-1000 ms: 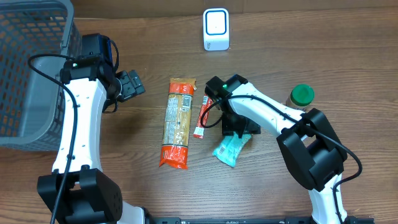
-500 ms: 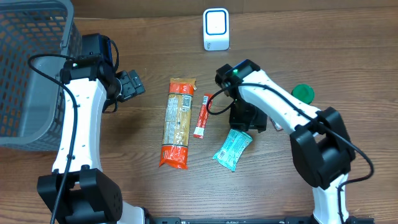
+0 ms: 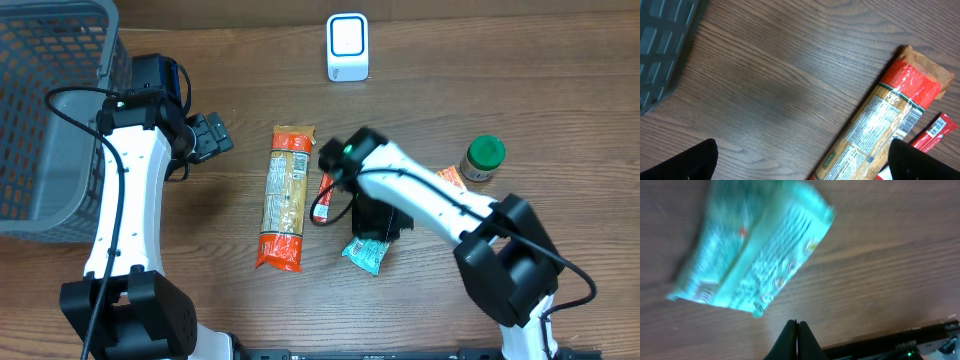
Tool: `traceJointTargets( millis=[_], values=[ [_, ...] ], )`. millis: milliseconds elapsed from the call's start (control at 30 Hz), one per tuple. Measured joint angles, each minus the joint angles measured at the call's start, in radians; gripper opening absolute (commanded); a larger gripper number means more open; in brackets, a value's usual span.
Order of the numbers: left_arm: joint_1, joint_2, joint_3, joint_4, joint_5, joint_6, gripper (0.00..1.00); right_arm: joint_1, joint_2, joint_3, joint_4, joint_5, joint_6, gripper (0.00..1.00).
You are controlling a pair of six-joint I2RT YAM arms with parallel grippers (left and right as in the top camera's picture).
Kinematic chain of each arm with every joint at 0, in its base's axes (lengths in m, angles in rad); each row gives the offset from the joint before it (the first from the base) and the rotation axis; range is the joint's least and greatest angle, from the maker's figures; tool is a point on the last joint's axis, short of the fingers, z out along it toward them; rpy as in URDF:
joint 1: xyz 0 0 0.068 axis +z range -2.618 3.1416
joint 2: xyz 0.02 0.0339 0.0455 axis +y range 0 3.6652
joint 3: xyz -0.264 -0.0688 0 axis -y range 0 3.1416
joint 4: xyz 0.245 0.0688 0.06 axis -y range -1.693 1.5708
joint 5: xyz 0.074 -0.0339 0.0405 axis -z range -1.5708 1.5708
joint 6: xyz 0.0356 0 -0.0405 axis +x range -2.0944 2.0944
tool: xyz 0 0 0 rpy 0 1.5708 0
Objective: Scan the item barcode
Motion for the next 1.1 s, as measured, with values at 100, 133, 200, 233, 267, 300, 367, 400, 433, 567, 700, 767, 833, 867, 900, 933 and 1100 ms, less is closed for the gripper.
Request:
traceJointTargets(
  millis=[100, 133, 200, 233, 267, 300, 367, 400, 433, 567, 700, 767, 833, 867, 900, 933, 1100],
  values=[
    [0.000, 0.000, 0.000, 0.000, 0.000, 0.000, 1.00, 0.029, 0.000, -0.070, 0.046, -0.002, 0.006, 0.04],
    [0.000, 0.000, 0.000, 0.000, 0.000, 0.000, 1.00, 0.032, 0.000, -0.090, 0.064, -0.002, 0.008, 0.04],
    [0.000, 0.000, 0.000, 0.000, 0.000, 0.000, 1.00, 0.038, 0.000, -0.147, 0.117, -0.003, 0.012, 0.04],
    [0.000, 0.000, 0.000, 0.000, 0.000, 0.000, 1.00, 0.039, 0.000, -0.166, 0.137, -0.005, 0.013, 0.04],
    [0.000, 0.000, 0.000, 0.000, 0.000, 0.000, 1.00, 0.041, 0.000, -0.194, 0.169, -0.012, 0.015, 0.04],
    [0.000, 0.000, 0.000, 0.000, 0.000, 0.000, 1.00, 0.042, 0.000, -0.217, 0.200, -0.022, 0.016, 0.04],
    [0.000, 0.000, 0.000, 0.000, 0.000, 0.000, 1.00, 0.049, 0.000, -0.264, 0.266, -0.049, 0.017, 0.04],
    [0.000, 0.000, 0.000, 0.000, 0.000, 0.000, 1.00, 0.051, -0.001, -0.272, 0.273, -0.058, 0.016, 0.04],
    [0.000, 0.000, 0.000, 0.000, 0.000, 0.000, 1.00, 0.055, -0.009, -0.281, 0.288, -0.063, 0.016, 0.04],
    [0.000, 0.000, 0.000, 0.000, 0.000, 0.000, 1.00, 0.057, -0.029, -0.286, 0.352, -0.103, -0.002, 0.04],
    [0.000, 0.000, 0.000, 0.000, 0.000, 0.000, 1.00, 0.058, -0.027, -0.262, 0.370, -0.122, -0.024, 0.04],
    [0.000, 0.000, 0.000, 0.000, 0.000, 0.000, 0.99, 0.058, -0.027, -0.230, 0.359, -0.128, -0.043, 0.04],
    [0.000, 0.000, 0.000, 0.000, 0.000, 0.000, 1.00, 0.055, -0.027, -0.196, 0.325, -0.129, -0.058, 0.04],
    [0.000, 0.000, 0.000, 0.000, 0.000, 0.000, 1.00, 0.054, -0.027, -0.178, 0.298, -0.132, -0.066, 0.04],
    [0.000, 0.000, 0.000, 0.000, 0.000, 0.000, 1.00, 0.051, -0.027, -0.155, 0.263, -0.132, -0.076, 0.07],
    [0.000, 0.000, 0.000, 0.000, 0.000, 0.000, 1.00, 0.047, -0.027, -0.134, 0.241, -0.132, -0.084, 0.09],
    [0.000, 0.000, 0.000, 0.000, 0.000, 0.000, 0.99, -0.006, -0.060, -0.035, 0.150, -0.122, -0.121, 0.41]
  ],
)
